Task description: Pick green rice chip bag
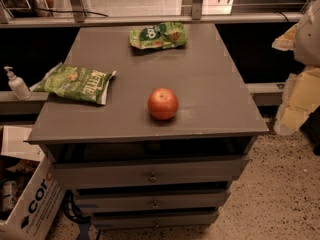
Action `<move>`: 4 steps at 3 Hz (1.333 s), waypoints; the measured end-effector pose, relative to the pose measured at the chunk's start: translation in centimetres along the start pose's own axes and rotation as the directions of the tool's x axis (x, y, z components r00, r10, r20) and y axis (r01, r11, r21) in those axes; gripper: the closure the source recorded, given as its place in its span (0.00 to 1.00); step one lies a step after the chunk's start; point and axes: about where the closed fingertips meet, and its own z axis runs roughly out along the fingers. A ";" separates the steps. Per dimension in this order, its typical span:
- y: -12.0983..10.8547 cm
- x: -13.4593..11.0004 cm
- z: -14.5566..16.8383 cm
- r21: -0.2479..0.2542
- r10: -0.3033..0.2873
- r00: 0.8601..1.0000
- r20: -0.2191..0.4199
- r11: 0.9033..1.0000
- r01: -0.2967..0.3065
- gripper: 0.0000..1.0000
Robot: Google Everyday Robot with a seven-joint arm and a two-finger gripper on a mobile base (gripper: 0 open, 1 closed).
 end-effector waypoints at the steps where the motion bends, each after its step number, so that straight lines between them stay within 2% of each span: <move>1: -0.2 -0.1 0.0 0.014 -0.008 1.000 0.007 1.000 0.008 0.00; 2: -0.2 -0.2 0.0 0.015 -0.009 1.000 0.007 1.000 0.009 0.00; 3: -2.8 -0.9 1.9 0.058 -0.019 0.998 0.052 0.998 0.016 0.00; 4: -8.5 -2.8 5.6 0.129 -0.048 0.990 0.136 0.991 0.031 0.00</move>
Offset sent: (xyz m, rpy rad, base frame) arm 0.0703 0.0043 -0.0306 0.0445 -0.1582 0.0521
